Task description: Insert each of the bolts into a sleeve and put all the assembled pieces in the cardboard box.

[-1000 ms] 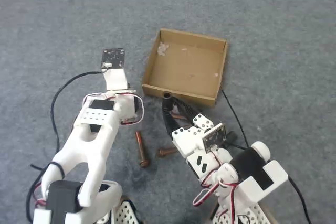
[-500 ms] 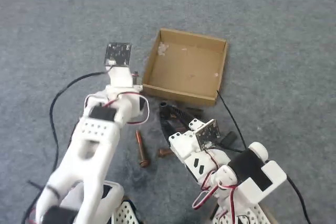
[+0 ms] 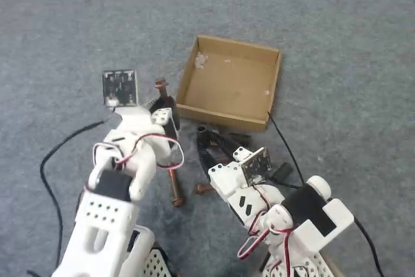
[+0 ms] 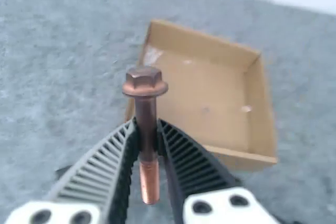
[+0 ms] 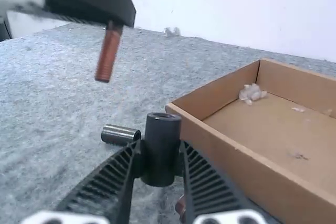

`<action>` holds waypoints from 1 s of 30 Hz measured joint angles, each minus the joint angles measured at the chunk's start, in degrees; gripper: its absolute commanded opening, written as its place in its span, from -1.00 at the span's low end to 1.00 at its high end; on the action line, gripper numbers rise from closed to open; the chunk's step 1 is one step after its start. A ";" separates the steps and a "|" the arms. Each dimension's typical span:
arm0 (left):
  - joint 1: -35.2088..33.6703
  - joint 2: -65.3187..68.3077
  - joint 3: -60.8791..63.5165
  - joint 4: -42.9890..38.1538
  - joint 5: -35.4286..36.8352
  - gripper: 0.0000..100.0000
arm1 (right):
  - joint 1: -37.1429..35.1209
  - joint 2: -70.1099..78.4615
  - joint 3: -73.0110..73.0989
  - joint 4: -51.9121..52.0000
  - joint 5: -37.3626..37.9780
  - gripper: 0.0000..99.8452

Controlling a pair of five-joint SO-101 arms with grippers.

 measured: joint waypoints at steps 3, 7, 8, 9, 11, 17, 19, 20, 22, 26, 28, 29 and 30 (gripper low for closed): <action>2.46 -4.40 3.08 -1.41 2.29 -0.98 | 0.00 0.00 0.00 0.00 0.00 -0.99; 4.66 -7.91 5.01 -1.58 3.96 -0.98 | 0.00 0.00 0.00 0.00 0.00 -0.99; 4.84 -8.35 5.01 -1.58 4.13 -0.98 | 0.00 0.00 0.00 0.00 0.00 -0.99; 4.92 -8.70 5.01 -1.58 4.22 -0.98 | 0.00 0.00 0.00 0.00 0.00 -0.99; 4.92 -8.88 5.01 -1.58 4.40 -0.98 | 0.00 0.00 0.00 0.00 0.00 -0.99; 5.10 -9.14 5.01 -1.58 4.40 -0.98 | 0.00 0.00 0.00 0.00 0.00 -0.99; 5.98 -9.14 5.01 -1.58 4.40 -0.98 | 0.00 0.00 0.00 0.00 0.00 -0.99; 6.51 -9.14 5.01 -1.58 4.40 -0.98 | 0.00 0.00 0.00 0.00 0.00 -0.99; 7.82 -9.14 5.19 -1.67 4.40 -0.98 | 0.00 0.00 0.00 0.00 0.00 -0.99; 8.70 -9.23 7.82 -4.84 4.40 -0.98 | 0.00 0.00 0.00 0.00 0.00 -0.99; 8.70 -9.23 9.49 -6.95 4.40 -0.98 | 0.00 0.00 0.00 0.00 0.00 -0.99; 8.70 -9.23 9.93 -7.65 4.40 -0.98 | 0.00 0.00 0.00 0.00 0.00 -0.99; 8.70 -9.23 10.02 -8.00 4.40 -0.98 | 0.00 0.00 0.00 0.00 0.00 -0.99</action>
